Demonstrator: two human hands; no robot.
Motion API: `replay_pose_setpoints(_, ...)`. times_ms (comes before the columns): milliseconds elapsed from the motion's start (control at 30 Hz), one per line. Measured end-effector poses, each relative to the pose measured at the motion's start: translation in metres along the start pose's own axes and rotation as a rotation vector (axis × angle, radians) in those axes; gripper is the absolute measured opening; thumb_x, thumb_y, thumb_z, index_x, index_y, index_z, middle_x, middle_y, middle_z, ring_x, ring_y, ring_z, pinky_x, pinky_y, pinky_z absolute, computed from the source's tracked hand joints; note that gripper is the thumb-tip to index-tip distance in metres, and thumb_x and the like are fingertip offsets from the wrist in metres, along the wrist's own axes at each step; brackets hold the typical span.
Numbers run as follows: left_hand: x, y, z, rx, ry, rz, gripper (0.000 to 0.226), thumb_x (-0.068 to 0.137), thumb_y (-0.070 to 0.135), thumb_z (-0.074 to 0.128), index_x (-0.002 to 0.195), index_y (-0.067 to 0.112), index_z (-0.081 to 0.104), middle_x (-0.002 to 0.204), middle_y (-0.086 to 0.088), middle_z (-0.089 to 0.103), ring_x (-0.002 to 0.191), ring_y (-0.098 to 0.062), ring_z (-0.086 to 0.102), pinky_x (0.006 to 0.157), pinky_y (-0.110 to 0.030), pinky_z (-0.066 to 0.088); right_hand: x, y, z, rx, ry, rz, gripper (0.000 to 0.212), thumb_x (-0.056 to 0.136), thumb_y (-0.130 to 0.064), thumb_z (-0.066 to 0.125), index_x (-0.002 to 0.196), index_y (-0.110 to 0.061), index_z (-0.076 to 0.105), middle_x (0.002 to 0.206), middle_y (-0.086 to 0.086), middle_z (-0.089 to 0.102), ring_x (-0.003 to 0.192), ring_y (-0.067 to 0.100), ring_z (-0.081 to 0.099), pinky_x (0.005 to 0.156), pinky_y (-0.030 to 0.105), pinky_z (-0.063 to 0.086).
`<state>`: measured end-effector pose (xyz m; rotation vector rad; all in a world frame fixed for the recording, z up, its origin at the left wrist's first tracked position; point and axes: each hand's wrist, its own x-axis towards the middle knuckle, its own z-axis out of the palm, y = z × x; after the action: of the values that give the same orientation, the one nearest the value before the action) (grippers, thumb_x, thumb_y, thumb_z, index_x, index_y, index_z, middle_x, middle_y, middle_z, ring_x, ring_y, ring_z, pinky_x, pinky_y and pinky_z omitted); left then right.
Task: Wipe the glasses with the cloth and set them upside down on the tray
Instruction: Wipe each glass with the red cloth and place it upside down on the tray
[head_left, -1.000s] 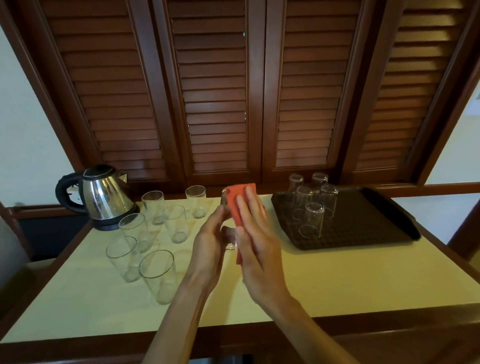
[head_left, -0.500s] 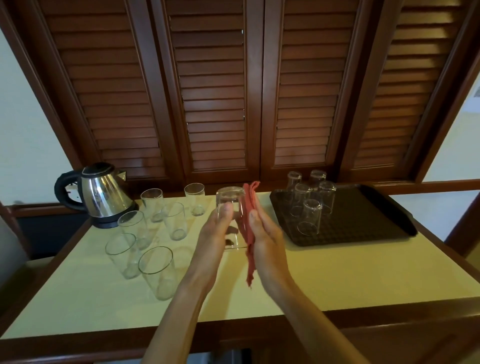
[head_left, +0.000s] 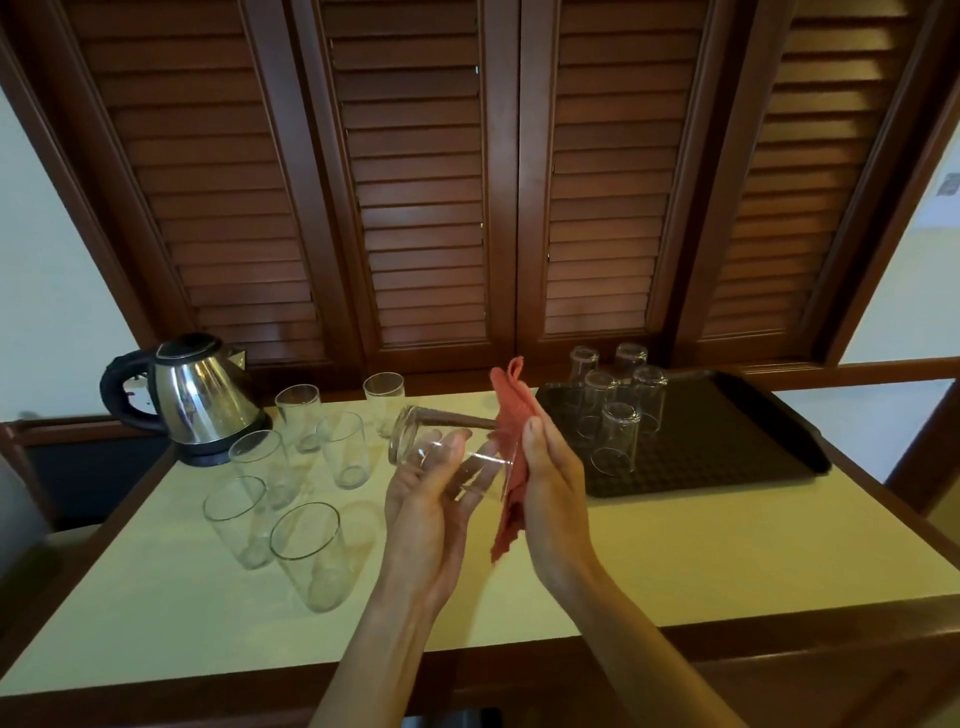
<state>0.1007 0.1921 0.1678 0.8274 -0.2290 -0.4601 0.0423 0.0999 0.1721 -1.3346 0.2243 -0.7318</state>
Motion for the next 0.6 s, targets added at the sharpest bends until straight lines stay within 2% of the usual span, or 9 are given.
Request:
replay_pose_setpoints(67,0.004,0.000,0.002,0.001,-0.005,0.044,0.052,0.086,0.014,0.067,0.135,0.000,0.056,0.132,-0.020,0.069,0.115,-0.034,0.073,0.090,-0.037,0.064,-0.005,0.002,0.001,0.098,0.026,0.140,0.035,0.105,-0.039,0.039,0.126,-0.031,0.065,0.100,-0.001,0.075,0.100,0.020,0.069,0.082,0.028,0.051)
replay_pose_setpoints(100,0.007,0.000,0.003,0.027,-0.008,0.073,0.052,0.086,0.014,0.069,0.134,0.002,0.056,0.130,-0.018,0.071,0.116,-0.034,0.073,0.093,-0.038,0.063,-0.011,0.004,0.003,0.157,0.033,0.218,0.035,0.104,-0.041,0.041,0.123,-0.028,0.068,0.105,0.002,0.075,0.103,0.024,0.069,0.084,0.032,0.051)
replay_pose_setpoints(200,0.016,0.003,0.005,0.262,0.009,0.201,0.071,0.084,0.020,0.083,0.145,0.004,0.049,0.134,-0.015,0.069,0.122,-0.029,0.071,0.098,-0.040,0.061,-0.030,0.004,0.004,0.268,0.043,0.366,0.035,0.104,-0.038,0.044,0.127,-0.023,0.067,0.117,0.008,0.074,0.116,0.029,0.067,0.091,0.040,0.054)
replay_pose_setpoints(300,0.021,0.007,-0.001,0.396,0.038,0.312,0.079,0.077,0.022,0.085,0.146,0.009,0.049,0.132,-0.011,0.070,0.121,-0.023,0.071,0.089,-0.024,0.060,-0.036,-0.013,0.001,0.303,0.077,0.373,0.032,0.103,-0.042,0.047,0.123,-0.024,0.065,0.112,0.011,0.074,0.110,0.032,0.065,0.079,0.039,0.053)
replay_pose_setpoints(367,0.021,0.008,-0.005,0.433,0.030,0.356,0.077,0.074,0.022,0.083,0.144,0.017,0.051,0.129,-0.009,0.070,0.117,-0.020,0.072,0.089,-0.022,0.059,-0.028,-0.022,-0.006,0.329,0.094,0.360,0.025,0.103,-0.040,0.047,0.118,-0.028,0.063,0.107,0.007,0.073,0.105,0.029,0.063,0.079,0.039,0.052)
replay_pose_setpoints(467,0.017,0.004,-0.005,0.398,-0.022,0.320,0.072,0.076,0.018,0.081,0.142,0.025,0.053,0.129,-0.006,0.071,0.115,-0.020,0.073,0.099,-0.036,0.060,-0.018,-0.022,-0.010,0.285,0.044,0.307,0.025,0.103,-0.044,0.048,0.106,-0.029,0.068,0.094,0.006,0.076,0.097,0.025,0.065,0.079,0.036,0.051)
replay_pose_setpoints(533,0.018,0.007,-0.001,0.292,-0.009,0.256,0.061,0.079,0.015,0.084,0.134,0.025,0.058,0.124,-0.006,0.072,0.111,-0.020,0.074,0.091,-0.034,0.062,-0.025,-0.011,0.000,0.121,-0.017,0.146,0.032,0.097,-0.058,0.051,0.108,-0.036,0.071,0.089,0.012,0.072,0.083,0.023,0.063,0.071,0.036,0.052)
replay_pose_setpoints(600,0.021,0.018,0.000,0.187,-0.015,0.148,0.056,0.082,0.018,0.081,0.134,0.008,0.060,0.114,-0.009,0.074,0.103,-0.024,0.074,0.077,-0.030,0.062,-0.029,0.008,-0.004,-0.188,-0.193,-0.146,0.038,0.096,-0.063,0.049,0.127,-0.044,0.060,0.086,0.002,0.065,0.070,0.016,0.061,0.061,0.035,0.055)
